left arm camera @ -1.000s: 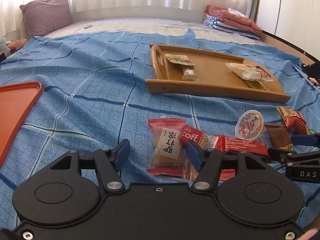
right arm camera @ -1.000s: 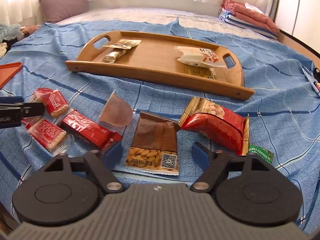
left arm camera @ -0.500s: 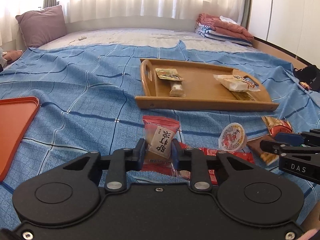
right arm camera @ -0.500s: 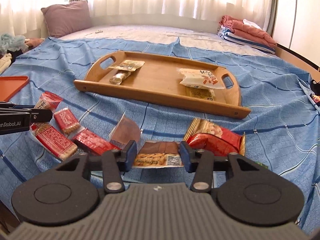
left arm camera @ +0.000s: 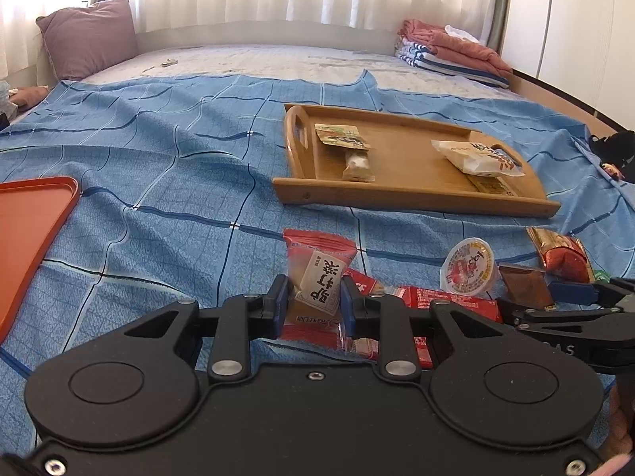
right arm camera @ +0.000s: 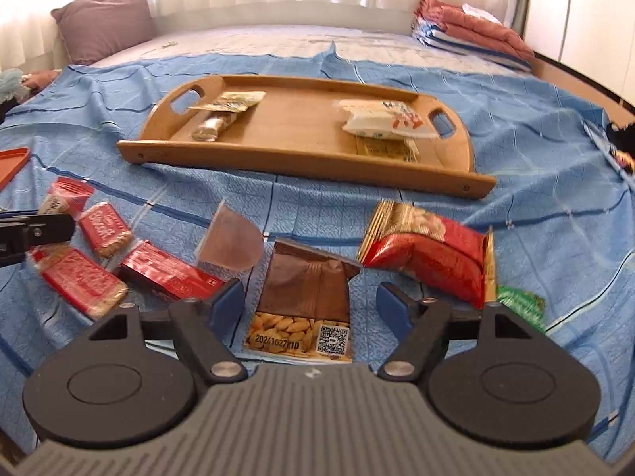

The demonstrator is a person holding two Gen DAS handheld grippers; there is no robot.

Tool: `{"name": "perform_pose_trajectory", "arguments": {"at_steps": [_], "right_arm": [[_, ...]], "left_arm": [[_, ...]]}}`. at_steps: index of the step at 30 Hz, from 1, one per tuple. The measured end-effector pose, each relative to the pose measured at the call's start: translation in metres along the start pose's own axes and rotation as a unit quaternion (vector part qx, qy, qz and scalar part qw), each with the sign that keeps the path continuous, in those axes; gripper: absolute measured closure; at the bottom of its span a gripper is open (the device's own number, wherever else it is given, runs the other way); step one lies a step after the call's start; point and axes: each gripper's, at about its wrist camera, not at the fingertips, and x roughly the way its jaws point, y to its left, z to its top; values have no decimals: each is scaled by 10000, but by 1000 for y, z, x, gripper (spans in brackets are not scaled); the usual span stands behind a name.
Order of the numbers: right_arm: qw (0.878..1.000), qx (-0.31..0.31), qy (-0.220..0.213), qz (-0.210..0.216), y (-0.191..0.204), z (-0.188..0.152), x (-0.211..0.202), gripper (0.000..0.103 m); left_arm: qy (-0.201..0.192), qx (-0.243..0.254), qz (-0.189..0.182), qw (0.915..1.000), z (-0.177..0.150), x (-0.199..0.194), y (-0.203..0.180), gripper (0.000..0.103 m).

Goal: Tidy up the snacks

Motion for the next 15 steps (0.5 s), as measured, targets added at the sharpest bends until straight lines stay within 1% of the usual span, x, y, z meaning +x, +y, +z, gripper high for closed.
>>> {"name": "perform_pose_trajectory", "arguments": {"at_steps": [2, 3, 4, 5, 7, 10, 13, 15], "right_arm": [[9999, -26, -146, 1, 2, -2, -4, 40], [9998, -30, -200, 59, 2, -1, -8, 53], [9997, 9, -208, 112, 1, 1, -11, 52], [9996, 37, -218, 146, -1, 2, -13, 53], [9996, 56, -267, 117, -3, 5, -17, 53], [9994, 85, -310, 96, -6, 6, -21, 53], [9993, 102, -336, 93, -8, 6, -24, 53], [9993, 68, -359, 72, -7, 5, -25, 53]], "left_arm": [[-35, 9, -13, 10000, 1, -1, 1, 76], [-46, 30, -11, 10000, 1, 0, 1, 76], [-74, 51, 14, 10000, 1, 0, 1, 74], [-105, 85, 30, 9999, 1, 0, 1, 66], [-100, 151, 54, 9998, 1, 3, 1, 53], [18, 154, 117, 9998, -3, 11, 1, 48], [215, 19, 51, 9998, -8, 20, 4, 49], [284, -89, 63, 9995, -10, 25, 5, 61]]}}
